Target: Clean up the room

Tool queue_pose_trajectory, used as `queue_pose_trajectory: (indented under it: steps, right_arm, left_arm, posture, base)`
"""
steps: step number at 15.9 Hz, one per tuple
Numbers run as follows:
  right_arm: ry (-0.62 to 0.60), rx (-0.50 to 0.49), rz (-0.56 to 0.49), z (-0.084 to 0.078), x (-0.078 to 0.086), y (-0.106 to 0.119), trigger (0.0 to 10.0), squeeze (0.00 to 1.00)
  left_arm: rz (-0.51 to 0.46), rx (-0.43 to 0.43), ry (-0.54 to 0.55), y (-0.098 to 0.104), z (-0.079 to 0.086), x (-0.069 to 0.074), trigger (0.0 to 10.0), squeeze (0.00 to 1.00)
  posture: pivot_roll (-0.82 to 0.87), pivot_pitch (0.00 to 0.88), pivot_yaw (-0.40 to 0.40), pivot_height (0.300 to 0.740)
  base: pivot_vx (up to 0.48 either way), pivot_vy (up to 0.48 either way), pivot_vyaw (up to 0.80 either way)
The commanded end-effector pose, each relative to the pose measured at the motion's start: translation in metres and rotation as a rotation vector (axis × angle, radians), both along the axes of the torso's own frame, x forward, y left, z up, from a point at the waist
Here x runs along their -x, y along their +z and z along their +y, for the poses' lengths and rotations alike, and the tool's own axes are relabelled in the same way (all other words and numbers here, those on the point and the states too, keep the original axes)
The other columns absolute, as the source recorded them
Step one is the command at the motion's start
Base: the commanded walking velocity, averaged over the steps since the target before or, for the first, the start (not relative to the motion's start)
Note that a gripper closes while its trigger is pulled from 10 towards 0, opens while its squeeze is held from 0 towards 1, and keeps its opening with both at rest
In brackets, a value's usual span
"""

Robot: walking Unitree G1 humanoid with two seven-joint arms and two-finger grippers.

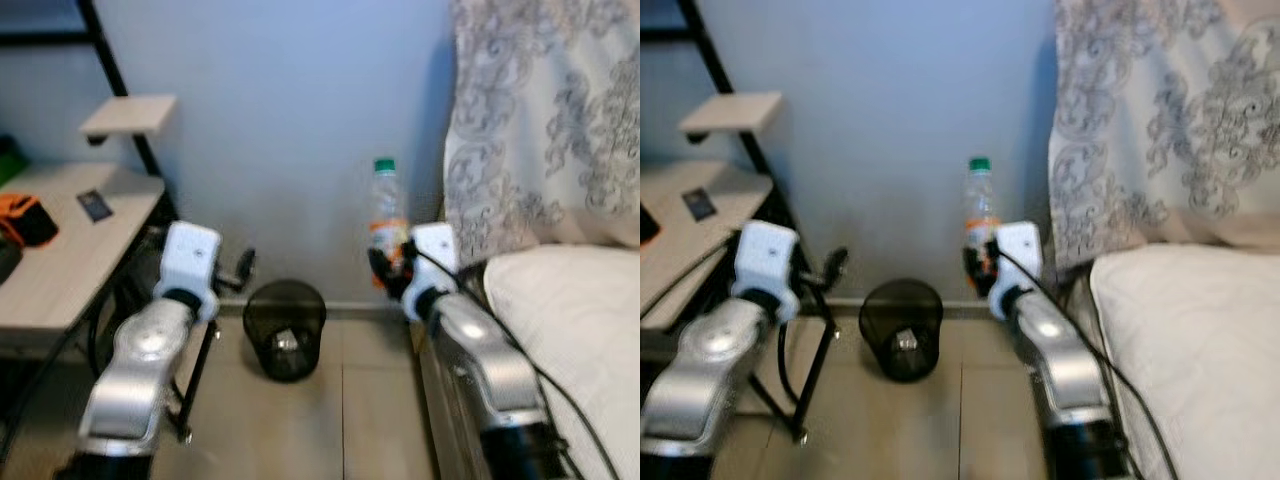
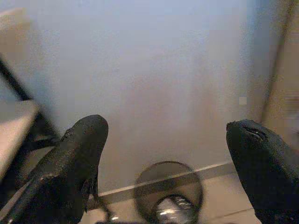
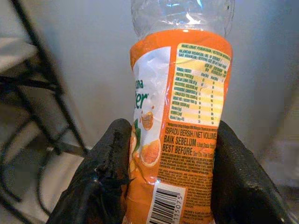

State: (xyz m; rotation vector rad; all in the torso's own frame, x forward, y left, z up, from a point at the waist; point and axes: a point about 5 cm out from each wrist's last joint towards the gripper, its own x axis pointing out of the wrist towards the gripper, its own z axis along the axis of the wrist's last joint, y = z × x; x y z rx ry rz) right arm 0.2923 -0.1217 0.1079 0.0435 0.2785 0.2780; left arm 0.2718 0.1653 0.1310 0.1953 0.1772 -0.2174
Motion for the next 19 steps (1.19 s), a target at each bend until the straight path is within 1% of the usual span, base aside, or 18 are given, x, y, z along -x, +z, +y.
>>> queue_pose_trajectory:
  steps: [1,7,9,11,13,14,15,19]
  right_arm:
    - [0.006,-0.005,-0.012,0.0039,-0.0012,0.0037,10.0,0.00]
    - [0.011,0.006,-0.026,0.0040,-0.0013,0.0048,10.0,0.00]
    - [0.041,0.034,-0.038,0.0066,-0.0010,0.0053,10.0,0.00]
    - [0.080,0.060,-0.032,0.0099,0.0017,0.0033,10.0,0.00]
    - [0.079,0.053,-0.034,0.0105,0.0026,0.0038,10.0,0.00]
    - [0.057,0.037,-0.033,0.0091,0.0021,0.0039,10.0,0.00]
    - [0.052,0.048,-0.025,0.0078,0.0020,0.0023,10.0,0.00]
    - [0.062,0.049,-0.016,0.0087,0.0041,0.0004,10.0,0.00]
  left_arm:
    - [-0.010,-0.020,0.020,0.0035,0.0069,-0.0011,10.0,0.00]
    - [-0.010,-0.018,0.018,0.0031,0.0064,-0.0013,10.0,0.00]
    - [-0.011,-0.019,0.015,0.0033,0.0064,-0.0012,10.0,0.00]
    - [-0.011,-0.018,0.012,0.0032,0.0053,-0.0011,10.0,0.00]
    - [-0.011,-0.016,0.012,0.0031,0.0044,-0.0009,10.0,0.00]
    - [-0.010,-0.016,0.011,0.0028,0.0038,-0.0007,10.0,0.00]
    - [-0.009,-0.015,0.011,0.0027,0.0034,-0.0005,10.0,0.00]
    - [-0.009,-0.016,0.010,0.0023,0.0028,0.0003,10.0,0.00]
  posture:
    - [-0.08,0.000,0.045,0.740]
    - [-0.09,0.000,0.042,0.740]
    - [-0.09,0.000,0.044,0.740]
    - [-0.09,0.000,0.037,0.740]
    - [-0.09,0.000,0.036,0.740]
    - [-0.09,0.000,0.036,0.740]
    - [-0.09,0.000,0.037,0.740]
    - [-0.09,0.000,0.028,0.740]
  base:
    - [0.300,0.000,0.00]
    - [0.296,0.000,0.00]
    - [0.298,0.000,0.00]
    - [0.294,0.000,0.64]
    - [0.298,0.000,0.80]
    - [0.296,0.000,0.00]
    - [0.296,0.000,0.00]
    - [0.295,0.000,0.00]
